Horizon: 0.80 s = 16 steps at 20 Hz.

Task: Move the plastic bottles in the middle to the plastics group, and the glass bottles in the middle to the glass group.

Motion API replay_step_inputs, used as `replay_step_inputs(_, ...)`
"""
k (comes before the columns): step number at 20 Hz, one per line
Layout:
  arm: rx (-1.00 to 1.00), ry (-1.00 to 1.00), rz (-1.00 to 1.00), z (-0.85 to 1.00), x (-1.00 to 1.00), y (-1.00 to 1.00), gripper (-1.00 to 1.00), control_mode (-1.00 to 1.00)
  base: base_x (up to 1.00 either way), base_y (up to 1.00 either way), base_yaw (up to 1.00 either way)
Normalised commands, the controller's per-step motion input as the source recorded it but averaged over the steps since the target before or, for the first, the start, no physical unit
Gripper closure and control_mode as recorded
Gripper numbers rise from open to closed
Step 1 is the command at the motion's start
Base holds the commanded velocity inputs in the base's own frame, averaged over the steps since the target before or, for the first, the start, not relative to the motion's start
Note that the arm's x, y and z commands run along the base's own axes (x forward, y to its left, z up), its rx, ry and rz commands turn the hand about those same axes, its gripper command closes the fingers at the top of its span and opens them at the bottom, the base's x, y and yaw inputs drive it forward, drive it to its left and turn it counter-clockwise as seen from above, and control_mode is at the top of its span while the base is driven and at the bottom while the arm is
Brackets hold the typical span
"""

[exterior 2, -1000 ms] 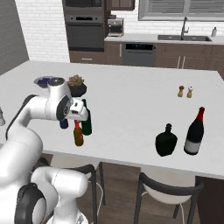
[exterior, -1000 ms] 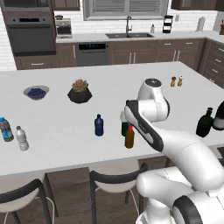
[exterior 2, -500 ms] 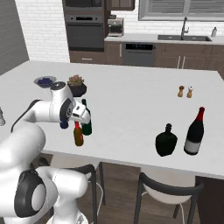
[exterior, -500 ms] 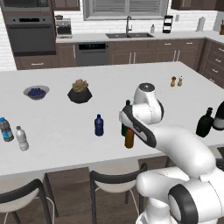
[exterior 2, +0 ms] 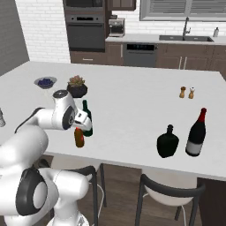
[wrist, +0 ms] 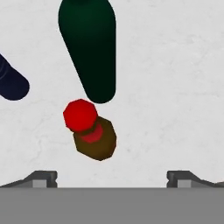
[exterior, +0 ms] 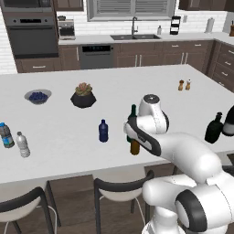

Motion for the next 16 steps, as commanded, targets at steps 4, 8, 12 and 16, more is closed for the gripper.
replay_step_inputs(4,0.0,0.0,0.0,-0.27,0.22,0.02,-1.0,-1.0,0.0,0.0,0.0)
replay_step_inputs(8,0.0,0.0,0.0,-0.23,0.11,0.0,-1.0,-1.0,0.0,0.0,0.0)
replay_step_inputs(12,0.0,0.0,0.0,-0.2,0.04,0.0,-1.0,-1.0,0.0,0.0,0.0)
replay_step_inputs(16,0.0,0.0,0.0,-0.03,0.0,0.05,-1.0,-1.0,0.0,0.0,0.0)
